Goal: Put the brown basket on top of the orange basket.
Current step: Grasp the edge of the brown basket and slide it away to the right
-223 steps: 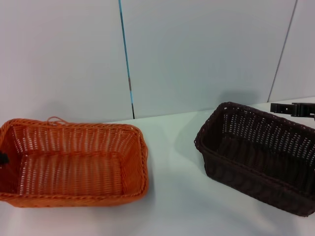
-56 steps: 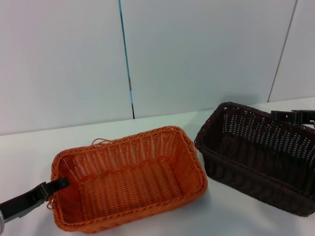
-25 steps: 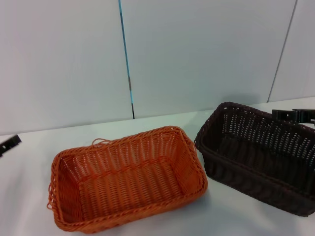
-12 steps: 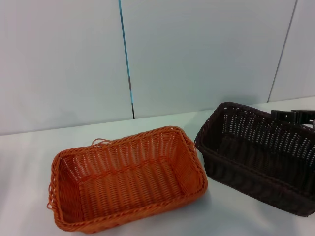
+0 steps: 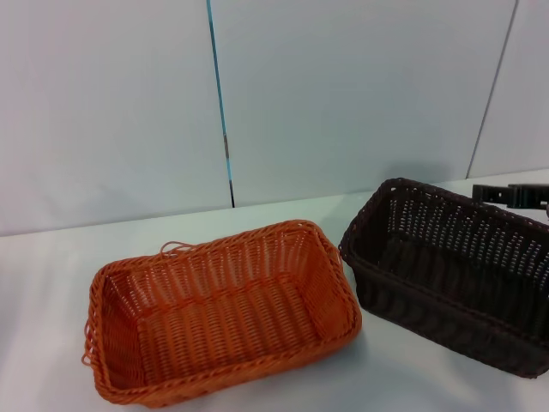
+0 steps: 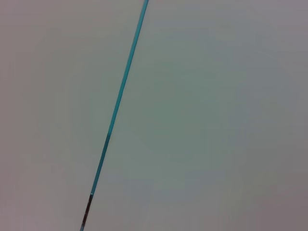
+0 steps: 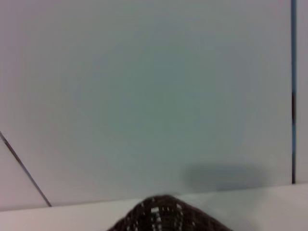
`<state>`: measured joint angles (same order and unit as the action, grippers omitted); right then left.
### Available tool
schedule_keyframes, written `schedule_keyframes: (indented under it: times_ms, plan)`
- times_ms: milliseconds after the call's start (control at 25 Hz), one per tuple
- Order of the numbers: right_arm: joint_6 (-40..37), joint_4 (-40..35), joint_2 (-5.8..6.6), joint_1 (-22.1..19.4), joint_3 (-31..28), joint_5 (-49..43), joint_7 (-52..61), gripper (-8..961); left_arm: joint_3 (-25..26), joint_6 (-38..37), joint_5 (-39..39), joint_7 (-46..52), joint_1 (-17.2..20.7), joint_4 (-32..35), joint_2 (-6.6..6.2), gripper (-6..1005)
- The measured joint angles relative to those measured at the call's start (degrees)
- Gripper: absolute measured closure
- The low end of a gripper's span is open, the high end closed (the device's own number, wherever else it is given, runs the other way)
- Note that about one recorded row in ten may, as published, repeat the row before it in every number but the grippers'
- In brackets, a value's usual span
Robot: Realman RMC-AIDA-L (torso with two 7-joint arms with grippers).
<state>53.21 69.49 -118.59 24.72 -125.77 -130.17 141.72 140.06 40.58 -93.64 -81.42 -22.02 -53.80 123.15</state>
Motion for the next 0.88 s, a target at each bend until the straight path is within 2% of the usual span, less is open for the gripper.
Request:
schedule_keyframes:
  times_ms: [160,440,640,880]
  plan:
    - [1.7,5.2,-0.06,-0.8,0.0,-2.0,3.3,159,0.3,-0.2,-0.2,-0.1,-0.1,0.1,-0.09,111]
    - [9.1,18.4,-0.46,-1.1,0.4,-18.2,18.3,159,0.4,-0.4,0.0,-0.1,-0.3,0.4,-0.80,111]
    - [13.0,22.8,-0.66,-2.8,0.9,-20.4,23.7,159,0.5,-1.0,-0.2,-0.1,-0.9,0.5,-1.15,111]
    - [19.8,26.9,-0.84,-3.5,1.3,-28.9,30.1,159,0.5,-2.0,-0.3,-1.1,-2.1,0.9,-1.60,111]
